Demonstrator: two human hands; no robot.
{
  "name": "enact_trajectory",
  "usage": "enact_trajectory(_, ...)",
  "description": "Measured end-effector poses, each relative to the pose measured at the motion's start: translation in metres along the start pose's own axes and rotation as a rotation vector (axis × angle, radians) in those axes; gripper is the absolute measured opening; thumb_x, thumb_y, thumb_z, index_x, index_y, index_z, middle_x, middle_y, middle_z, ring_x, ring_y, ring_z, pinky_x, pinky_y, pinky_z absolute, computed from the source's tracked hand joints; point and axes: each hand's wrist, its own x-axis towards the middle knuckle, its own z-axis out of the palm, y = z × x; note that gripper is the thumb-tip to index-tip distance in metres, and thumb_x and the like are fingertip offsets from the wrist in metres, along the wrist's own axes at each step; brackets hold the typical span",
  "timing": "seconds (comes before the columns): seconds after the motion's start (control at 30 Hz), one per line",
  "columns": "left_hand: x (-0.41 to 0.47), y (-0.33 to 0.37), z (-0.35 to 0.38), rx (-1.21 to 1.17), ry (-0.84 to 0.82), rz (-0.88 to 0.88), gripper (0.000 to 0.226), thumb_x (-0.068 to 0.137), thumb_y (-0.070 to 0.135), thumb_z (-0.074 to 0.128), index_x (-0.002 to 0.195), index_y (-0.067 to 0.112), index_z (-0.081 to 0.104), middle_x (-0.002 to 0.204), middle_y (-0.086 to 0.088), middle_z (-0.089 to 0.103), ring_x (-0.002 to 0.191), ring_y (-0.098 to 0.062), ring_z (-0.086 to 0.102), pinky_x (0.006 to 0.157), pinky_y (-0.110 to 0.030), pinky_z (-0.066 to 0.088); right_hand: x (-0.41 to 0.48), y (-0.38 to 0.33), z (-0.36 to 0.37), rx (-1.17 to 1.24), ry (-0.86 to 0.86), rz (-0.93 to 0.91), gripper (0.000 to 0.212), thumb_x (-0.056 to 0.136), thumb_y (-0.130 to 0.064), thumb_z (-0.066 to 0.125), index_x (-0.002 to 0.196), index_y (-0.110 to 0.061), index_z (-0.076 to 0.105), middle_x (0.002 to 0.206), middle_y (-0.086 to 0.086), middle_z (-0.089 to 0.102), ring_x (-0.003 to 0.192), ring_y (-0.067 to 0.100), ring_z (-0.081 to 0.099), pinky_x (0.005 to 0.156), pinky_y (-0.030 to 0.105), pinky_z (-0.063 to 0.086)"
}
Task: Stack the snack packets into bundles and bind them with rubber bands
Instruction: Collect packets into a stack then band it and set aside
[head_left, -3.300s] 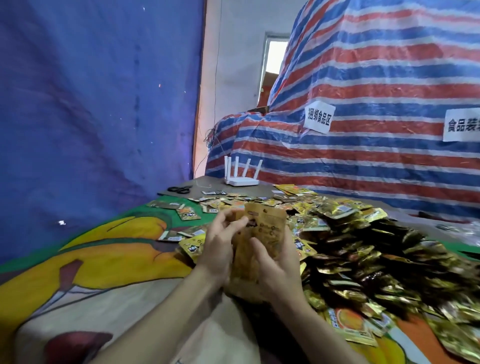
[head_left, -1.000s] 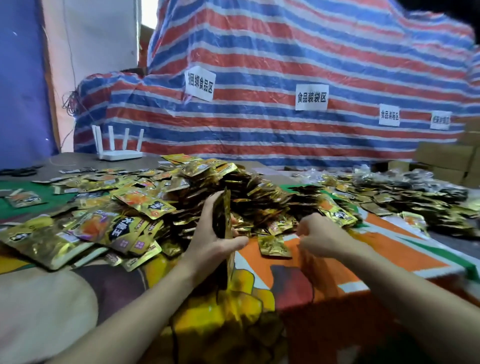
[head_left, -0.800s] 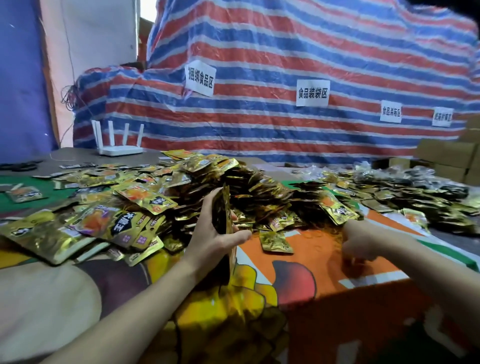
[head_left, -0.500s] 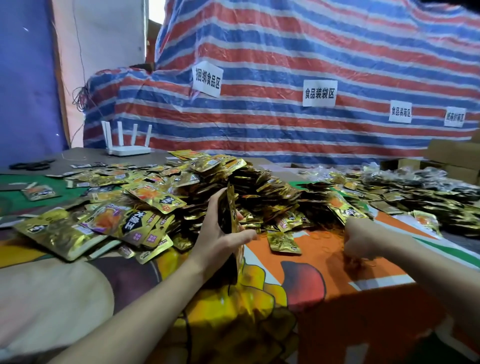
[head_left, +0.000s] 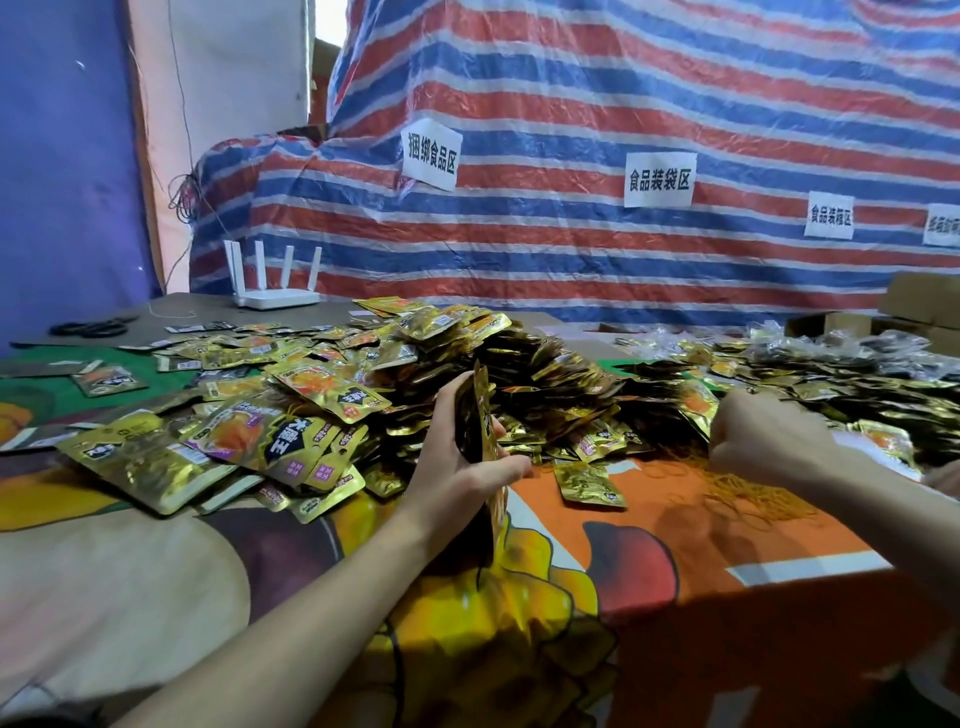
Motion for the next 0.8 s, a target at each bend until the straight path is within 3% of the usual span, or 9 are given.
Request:
enact_trajectory(0.2,0.000,-0.001,-0.002,-0.024,-0.001,-0.017,0.084,0.059,0.024,0.080,0.134,0.025,0.043,0.105,-0.007,0.057,0.086,-0.013,0.063,0.076,-0.023,0.054,0.002,-0.020,0.001,0.150,-0.076,-0.040,0.009,0.077,-0.011,0.061,0.073,-0.011,0.069,0.071,0.005,0.066,0.065,0.025,0.063,0.053,0.028,0.046)
enact_trajectory(0.33,0.000,-0.001,-0.002,-0.029,-0.002,-0.037,0.077,0.062,0.019,0.079,0.131,0.024,0.045,0.102,-0.006,0.057,0.088,-0.013,0.062,0.076,-0.021,0.053,0.007,-0.029,0.004,0.259,-0.032,-0.112,0.012,0.080,-0.016,0.071,0.070,-0.013,0.077,0.069,0.002,0.071,0.064,0.018,0.066,0.055,0.034,0.057)
enact_trajectory(0.47,0.002,0.003,-0.005,-0.079,0.034,-0.096,0.064,0.061,0.014,0.075,0.120,0.020,0.053,0.096,-0.005,0.062,0.080,-0.009,0.065,0.069,-0.019,0.054,0.008,-0.042,0.003,0.630,-0.043,-0.239,0.018,0.086,-0.019,0.075,0.068,-0.020,0.074,0.058,-0.006,0.069,0.053,0.006,0.062,0.045,0.018,0.043)
enact_trajectory(0.57,0.005,0.012,-0.012,-0.139,0.060,-0.174,0.062,0.059,0.012,0.070,0.119,0.006,0.059,0.102,-0.012,0.071,0.081,-0.021,0.067,0.069,-0.032,0.058,0.003,-0.066,0.002,0.933,-0.107,-0.310,0.015,0.089,-0.020,0.076,0.074,-0.019,0.077,0.058,-0.009,0.068,0.050,-0.001,0.057,0.046,0.016,0.043)
enact_trajectory(0.67,0.011,0.028,-0.025,-0.171,0.012,-0.219,0.065,0.057,0.010,0.065,0.121,-0.001,0.061,0.110,-0.011,0.074,0.089,-0.028,0.068,0.078,-0.049,0.057,0.000,-0.100,-0.002,1.145,-0.165,-0.395,0.010,0.091,-0.019,0.074,0.082,-0.017,0.077,0.066,-0.002,0.069,0.061,0.006,0.062,0.053,0.022,0.047)
enact_trajectory(0.8,0.022,0.051,-0.064,-0.112,-0.149,-0.312,0.061,0.061,0.015,0.063,0.121,0.004,0.067,0.100,-0.009,0.074,0.077,-0.018,0.070,0.061,-0.029,0.056,-0.004,-0.152,-0.006,1.284,-0.186,-0.549,0.009,0.092,-0.020,0.073,0.085,-0.017,0.075,0.071,-0.004,0.070,0.068,0.008,0.063,0.057,0.021,0.047)
